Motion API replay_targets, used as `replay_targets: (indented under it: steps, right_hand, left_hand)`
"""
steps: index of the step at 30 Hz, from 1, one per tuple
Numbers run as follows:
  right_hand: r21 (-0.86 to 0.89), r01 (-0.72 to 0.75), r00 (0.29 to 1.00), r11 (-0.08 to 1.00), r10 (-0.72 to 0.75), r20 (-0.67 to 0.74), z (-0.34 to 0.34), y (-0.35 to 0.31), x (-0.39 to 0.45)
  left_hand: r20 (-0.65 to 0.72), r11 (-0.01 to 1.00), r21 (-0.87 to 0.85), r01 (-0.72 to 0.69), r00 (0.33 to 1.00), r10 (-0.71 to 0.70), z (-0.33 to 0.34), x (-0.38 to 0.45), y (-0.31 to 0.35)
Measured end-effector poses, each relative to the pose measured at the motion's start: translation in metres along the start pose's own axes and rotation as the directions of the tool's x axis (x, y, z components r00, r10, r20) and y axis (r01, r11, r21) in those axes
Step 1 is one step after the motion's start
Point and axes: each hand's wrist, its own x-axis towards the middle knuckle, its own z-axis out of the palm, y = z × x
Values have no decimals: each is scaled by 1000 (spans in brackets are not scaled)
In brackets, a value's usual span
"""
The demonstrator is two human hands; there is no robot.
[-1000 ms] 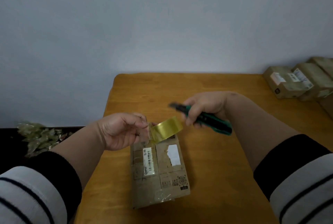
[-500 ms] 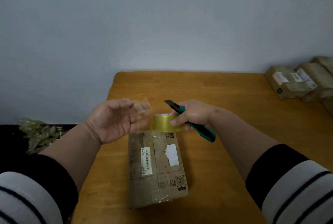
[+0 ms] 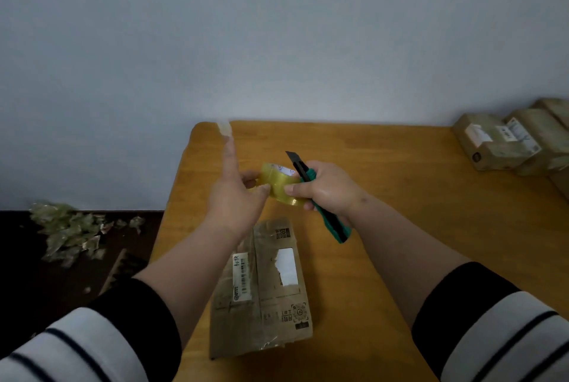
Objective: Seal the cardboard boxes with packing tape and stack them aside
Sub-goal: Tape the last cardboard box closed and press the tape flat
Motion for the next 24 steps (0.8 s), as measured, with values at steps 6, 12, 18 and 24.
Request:
replay_targets:
  steps: [6, 12, 18, 24]
  right_hand:
    - [-34, 37, 997, 999, -39, -68, 7, 5, 2]
    - [-47, 41, 996, 998, -44, -78, 6, 13, 6]
    - [-86, 29, 997, 996, -35, -69, 3, 18, 11]
    - [-125, 57, 997, 991, -64, -51, 3, 16, 21]
  left_hand:
    - [-108, 951, 285, -116, 983, 152, 17, -7, 4]
    - [-163, 942, 309, -131, 968, 188, 29, 0, 2]
    - [-161, 915, 372, -155, 960, 228, 35, 14, -2]
    - [-159, 901, 406, -153, 959, 234, 37, 28, -5]
